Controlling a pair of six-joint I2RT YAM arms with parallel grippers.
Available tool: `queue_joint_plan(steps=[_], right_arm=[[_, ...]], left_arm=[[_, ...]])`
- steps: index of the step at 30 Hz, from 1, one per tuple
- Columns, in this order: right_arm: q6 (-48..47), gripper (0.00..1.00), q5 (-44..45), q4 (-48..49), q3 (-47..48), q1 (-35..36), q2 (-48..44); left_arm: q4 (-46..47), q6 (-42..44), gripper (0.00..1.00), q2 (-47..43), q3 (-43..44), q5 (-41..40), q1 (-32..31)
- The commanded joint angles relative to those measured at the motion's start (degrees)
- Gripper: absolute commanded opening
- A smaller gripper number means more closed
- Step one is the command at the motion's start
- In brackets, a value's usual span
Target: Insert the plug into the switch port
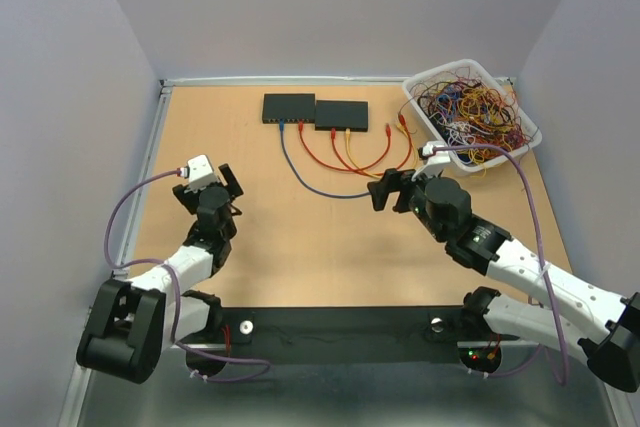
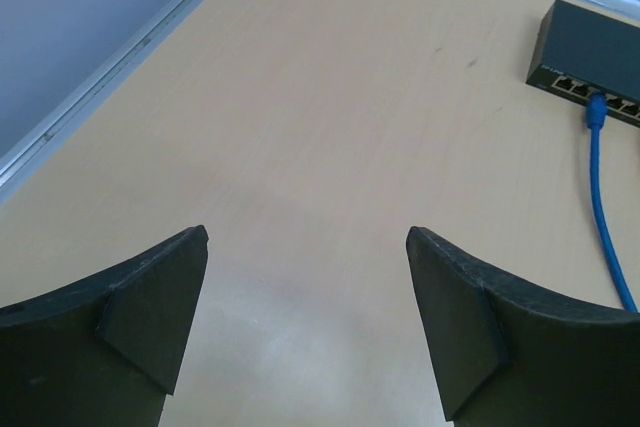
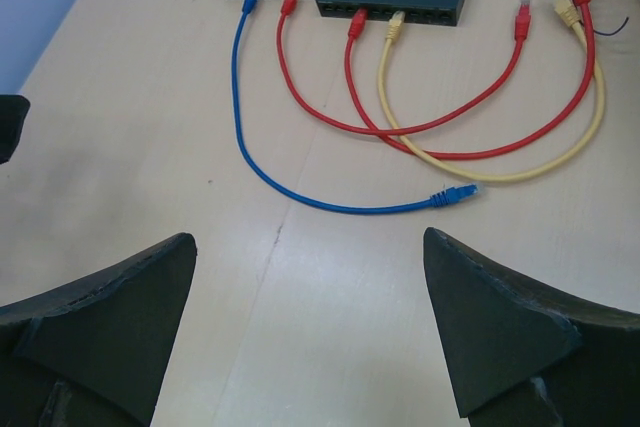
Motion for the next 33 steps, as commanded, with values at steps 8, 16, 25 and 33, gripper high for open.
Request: queue_joint_plan(steps=[8, 16, 25, 33], right_arm=[[1.14, 1.0, -1.1, 3.72, -1.96, 0.1, -1.19], [1.05, 1.0, -3.21, 3.72, -2.58, 0.1, -1.45], [1.22, 1.0, -5.06, 3.9, -4.86, 0.1, -2.95], [0.87, 1.0, -6.28, 4.07, -5.92, 0.01, -2.86]], left_arm=[[37.63, 11.41, 0.95, 7.74, -5.22, -4.6, 1.0], [50.97, 20.32, 0.99, 22.53, -2.58, 1.55, 2.58], [44.47, 15.05, 0.99, 23.31, -0.14, 23.37, 11.6], [46.69, 14.42, 0.99, 23.4, -0.73, 21.96, 12.08]])
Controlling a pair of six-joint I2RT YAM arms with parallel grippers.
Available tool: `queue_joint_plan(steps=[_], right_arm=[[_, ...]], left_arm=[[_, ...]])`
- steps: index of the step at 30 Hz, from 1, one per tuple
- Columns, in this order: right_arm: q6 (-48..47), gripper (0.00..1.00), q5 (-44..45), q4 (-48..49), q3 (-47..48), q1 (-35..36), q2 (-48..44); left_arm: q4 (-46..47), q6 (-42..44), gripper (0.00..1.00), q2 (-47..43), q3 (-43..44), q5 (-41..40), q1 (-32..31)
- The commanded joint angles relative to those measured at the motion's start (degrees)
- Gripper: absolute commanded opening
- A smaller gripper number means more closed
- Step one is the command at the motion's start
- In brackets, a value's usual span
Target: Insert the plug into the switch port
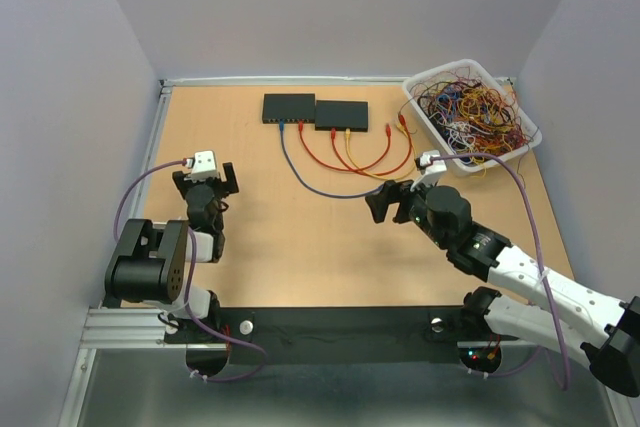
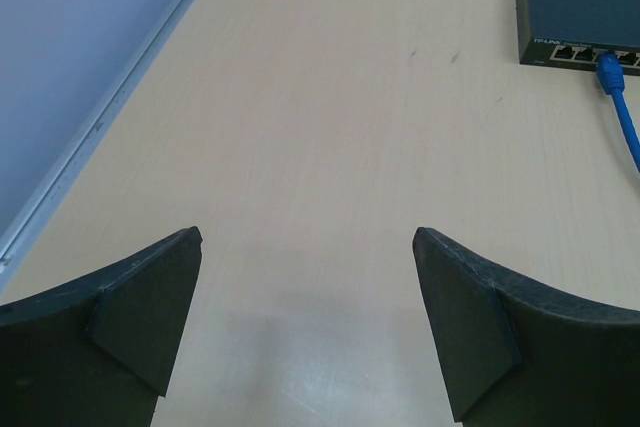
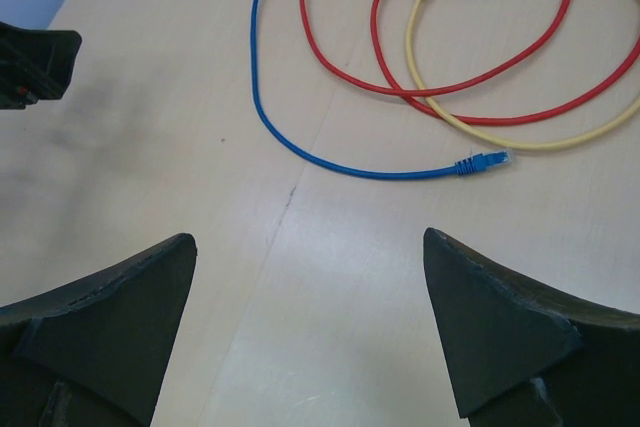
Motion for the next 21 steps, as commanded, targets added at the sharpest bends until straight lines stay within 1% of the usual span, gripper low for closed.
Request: queue_joint_plan(steps=[1, 8, 16, 21], right_arm=[[-0.2, 1.0, -1.37, 2.74, -1.15, 0.09, -0.76], [-0.64, 1.0, -1.19, 3.09, -1.94, 0.1, -0.85], [-0.2, 1.0, -1.72, 4.85, -1.51, 0.1, 2.75], [-0.02, 1.0, -1.37, 5.38, -0.37, 0.1, 3.37]], left_arm=[[14.69, -1.12, 0.99, -1.32, 0.72, -0.56, -0.51], [14.51, -1.3, 0.99, -1.41, 0.8, -1.01, -0.51], [14.51, -1.39, 0.99, -1.41, 0.72, -1.01, -0.51], [14.51, -1.3, 0.99, -1.41, 0.72, -1.01, -0.43]])
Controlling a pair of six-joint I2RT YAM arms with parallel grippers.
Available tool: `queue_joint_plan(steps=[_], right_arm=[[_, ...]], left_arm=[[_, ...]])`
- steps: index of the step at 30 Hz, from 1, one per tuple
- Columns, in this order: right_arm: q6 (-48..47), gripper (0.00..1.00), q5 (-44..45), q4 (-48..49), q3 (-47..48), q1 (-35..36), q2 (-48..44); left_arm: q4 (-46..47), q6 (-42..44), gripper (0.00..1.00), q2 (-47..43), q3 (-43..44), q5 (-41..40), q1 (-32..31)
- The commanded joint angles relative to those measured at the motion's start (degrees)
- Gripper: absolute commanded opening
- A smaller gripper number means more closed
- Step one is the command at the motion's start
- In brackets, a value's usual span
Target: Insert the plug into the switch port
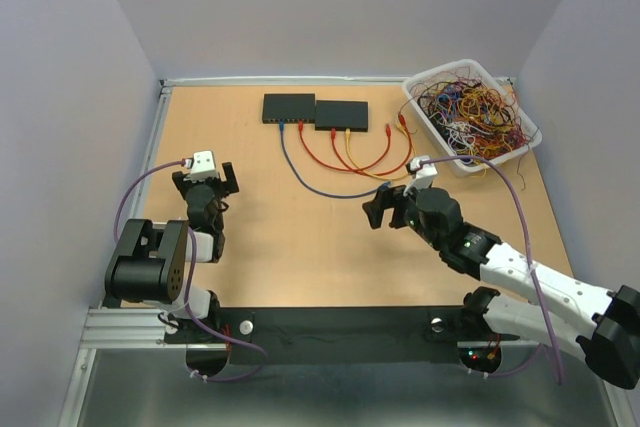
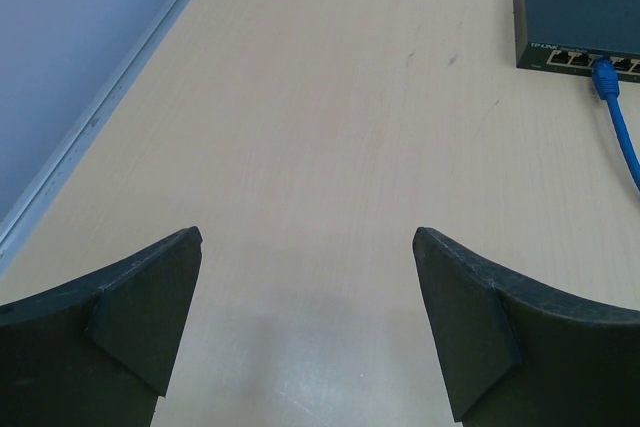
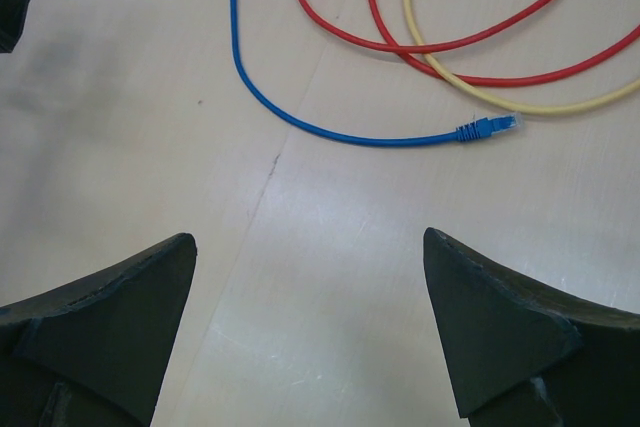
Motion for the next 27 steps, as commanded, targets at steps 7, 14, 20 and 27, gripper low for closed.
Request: queue_joint_plan(steps=[7, 14, 20, 27], right_arm=[[1.31, 1.0, -1.68, 4.15, 2.28, 0.01, -2.28], [2.72, 1.0, -0.37, 4.15, 0.52, 0.01, -3.6], [2.37, 1.0, -0.81, 4.15, 2.02, 0.1, -2.37], [2.02, 1.0, 0.69, 4.24, 2.98, 0.01, -2.37]], left_arm=[[14.66, -0.04, 0.99, -1.32, 0.72, -0.92, -0.19], [14.66, -0.04, 0.99, -1.32, 0.8, -0.92, -0.19], [14.66, -0.04, 0.99, -1.41, 0.8, -0.92, -0.19], [14.66, 0.05, 0.99, -1.41, 0.72, -0.92, -0.19]])
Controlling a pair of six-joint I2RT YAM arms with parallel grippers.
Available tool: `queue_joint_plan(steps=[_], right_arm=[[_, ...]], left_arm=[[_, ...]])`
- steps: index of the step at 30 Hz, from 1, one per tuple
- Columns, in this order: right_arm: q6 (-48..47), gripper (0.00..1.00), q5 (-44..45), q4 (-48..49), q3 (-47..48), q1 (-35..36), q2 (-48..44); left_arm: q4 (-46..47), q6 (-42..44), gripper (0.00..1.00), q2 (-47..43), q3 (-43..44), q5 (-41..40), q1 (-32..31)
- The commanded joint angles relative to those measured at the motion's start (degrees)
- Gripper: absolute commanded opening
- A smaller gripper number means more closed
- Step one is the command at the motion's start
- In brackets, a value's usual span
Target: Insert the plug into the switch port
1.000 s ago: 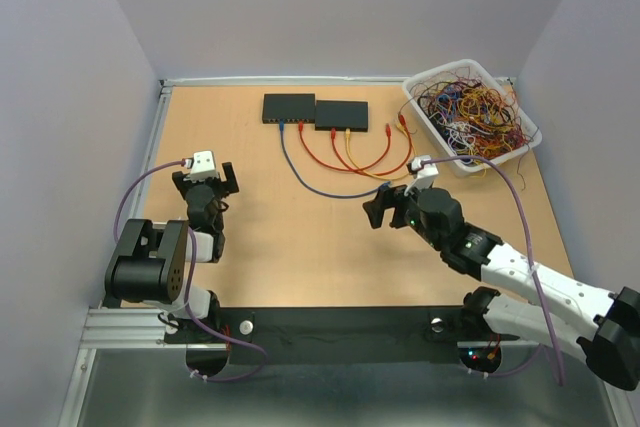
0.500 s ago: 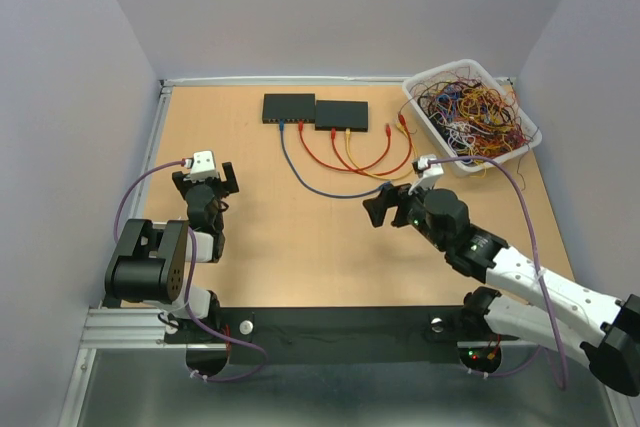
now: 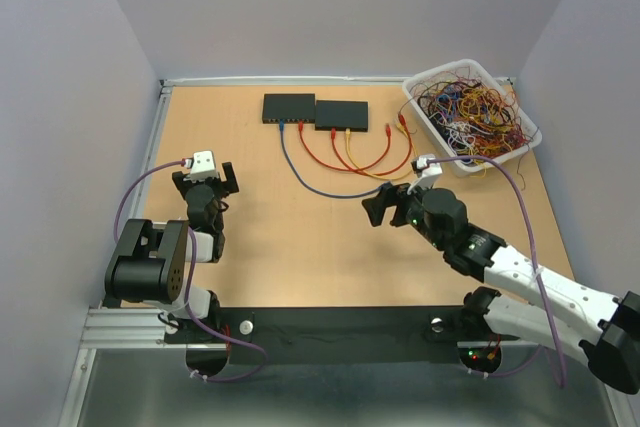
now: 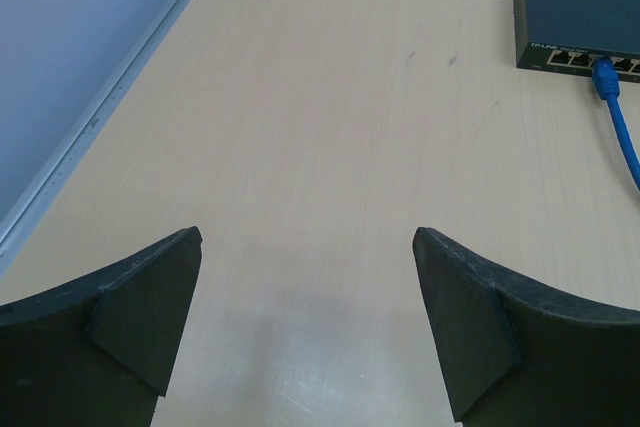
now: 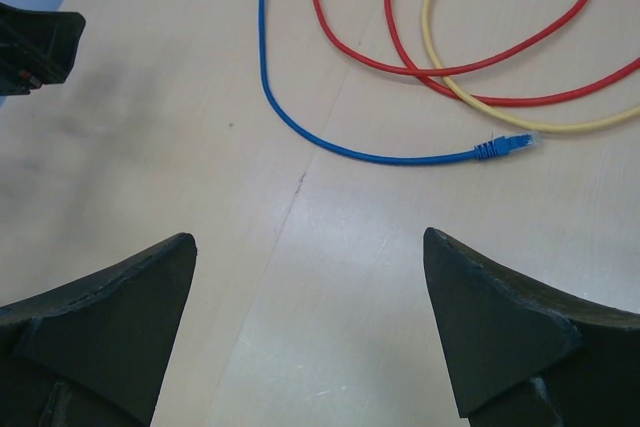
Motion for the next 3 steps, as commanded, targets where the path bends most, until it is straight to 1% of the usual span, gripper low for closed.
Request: queue_joint_plan(steps=[1, 3], right_arm=[[-0.01, 1.0, 1.3, 2.84, 3.16, 0.09, -0.05], [-0.63, 1.0, 1.04, 2.84, 3.69, 0.1, -0.4]], left_arm=[[14.66, -0.04, 0.99, -1.41, 0.72, -0.92, -0.19], [14.66, -0.04, 0.99, -1.41, 0.72, -0.92, -0.19]])
